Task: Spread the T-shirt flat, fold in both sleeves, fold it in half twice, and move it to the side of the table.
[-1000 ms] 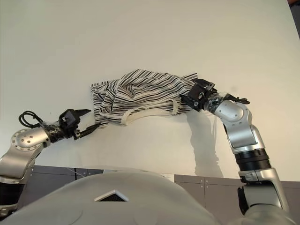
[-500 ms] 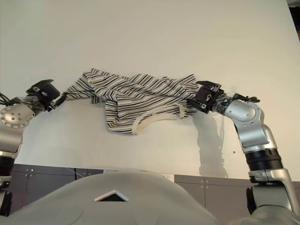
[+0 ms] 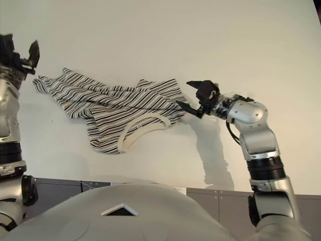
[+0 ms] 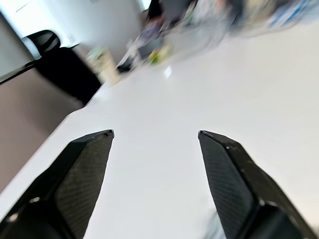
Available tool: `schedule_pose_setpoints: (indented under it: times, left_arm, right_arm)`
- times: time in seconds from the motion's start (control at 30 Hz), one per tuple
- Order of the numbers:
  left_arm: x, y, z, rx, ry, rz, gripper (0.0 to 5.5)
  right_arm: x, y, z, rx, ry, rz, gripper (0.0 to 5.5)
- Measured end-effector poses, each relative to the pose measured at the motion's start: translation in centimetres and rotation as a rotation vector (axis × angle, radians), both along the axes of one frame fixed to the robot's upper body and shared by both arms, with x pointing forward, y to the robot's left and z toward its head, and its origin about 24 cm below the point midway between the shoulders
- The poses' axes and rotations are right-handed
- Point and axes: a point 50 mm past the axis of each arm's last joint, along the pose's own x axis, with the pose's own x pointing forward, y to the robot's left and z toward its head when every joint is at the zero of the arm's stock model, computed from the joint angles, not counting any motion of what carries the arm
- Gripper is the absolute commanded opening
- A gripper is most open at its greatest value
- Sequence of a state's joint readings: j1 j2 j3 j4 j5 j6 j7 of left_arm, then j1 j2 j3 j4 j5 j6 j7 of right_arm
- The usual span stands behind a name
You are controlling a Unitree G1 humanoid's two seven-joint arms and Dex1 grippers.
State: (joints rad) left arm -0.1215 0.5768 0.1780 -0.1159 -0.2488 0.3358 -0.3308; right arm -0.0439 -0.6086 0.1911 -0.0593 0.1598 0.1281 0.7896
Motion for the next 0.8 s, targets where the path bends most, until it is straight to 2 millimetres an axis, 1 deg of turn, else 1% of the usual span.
schedule_pose_setpoints:
  times: [0.03, 0.07, 0.13, 0.17, 0.2, 0.23, 0.27, 0.3, 0.37, 0.43, 0.47, 0.5, 0.57, 0.63, 0.7, 0.77, 0.8]
  left_arm:
    - [-1.0, -1.3, 0.0, -0.030, 0.025, -0.088, 3.14]
    - [-2.2, -2.7, -0.4, -0.053, 0.075, -0.181, 3.14]
    - [-5.2, -5.5, -2.1, -0.014, 0.225, -0.415, 3.14]
    - [-7.0, -6.6, -3.7, 0.031, 0.326, -0.538, 3.14]
    - [-8.5, -7.0, -5.5, 0.094, 0.424, -0.610, 3.14]
    - [-9.0, -6.7, -7.3, 0.177, 0.502, -0.627, 3.14]
    - [-8.8, -6.4, -8.0, 0.233, 0.506, -0.634, 3.14]
    - [-7.0, -6.4, -8.2, 0.339, 0.452, -0.620, 3.14]
    - [-4.0, -6.0, -8.2, 0.473, 0.370, -0.547, 3.14]
    - [-1.6, -6.2, -8.7, 0.526, 0.297, -0.452, 3.14]
    - [-1.0, -6.7, -8.9, 0.500, 0.267, -0.427, 3.14]
    - [-1.4, -7.3, -9.1, 0.442, 0.256, -0.437, 3.14]
    - [-3.3, -8.2, -9.5, 0.353, 0.253, -0.488, 3.14]
    - [-4.8, -7.8, -9.7, 0.322, 0.258, -0.486, 3.14]
    - [-6.3, -6.6, -9.8, 0.322, 0.268, -0.450, 3.14]
    - [-7.2, -5.3, -9.8, 0.330, 0.274, -0.379, 3.14]
    - [-7.5, -5.0, -9.7, 0.326, 0.276, -0.353, 3.14]
  right_arm:
    - [0.0, 0.5, -0.3, 0.015, 0.011, -0.009, 3.38]
    - [0.3, 1.0, -0.4, 0.018, 0.013, -0.026, 3.38]
    - [2.0, 1.6, -0.9, -0.049, -0.034, -0.095, 3.38]
    - [3.0, 1.9, -1.2, -0.074, -0.049, -0.127, 3.38]
    - [3.7, 2.3, -1.5, -0.087, -0.054, -0.144, 3.38]
    - [4.0, 2.8, -2.1, -0.115, -0.046, -0.142, 3.38]
    - [4.2, 3.1, -2.4, -0.130, -0.047, -0.133, 3.38]
    - [4.7, 3.5, -2.4, -0.164, -0.067, -0.107, 3.38]
    - [4.8, 3.6, -2.4, -0.208, -0.091, -0.078, 3.38]
    - [4.8, 3.3, -2.3, -0.293, -0.131, -0.030, 3.38]
    - [4.9, 2.4, -2.2, -0.361, -0.162, -0.030, 3.38]
    - [5.1, 0.9, -2.0, -0.432, -0.189, -0.063, 3.38]
    - [4.7, -2.1, -1.8, -0.520, -0.200, -0.142, 3.38]
    - [3.8, -3.0, -1.7, -0.536, -0.195, -0.191, 3.38]
    - [2.7, -3.8, -1.6, -0.569, -0.196, -0.226, 3.38]
    - [1.7, -4.7, -1.5, -0.607, -0.191, -0.260, 3.38]
    - [1.6, -4.9, -1.3, -0.610, -0.194, -0.278, 3.38]
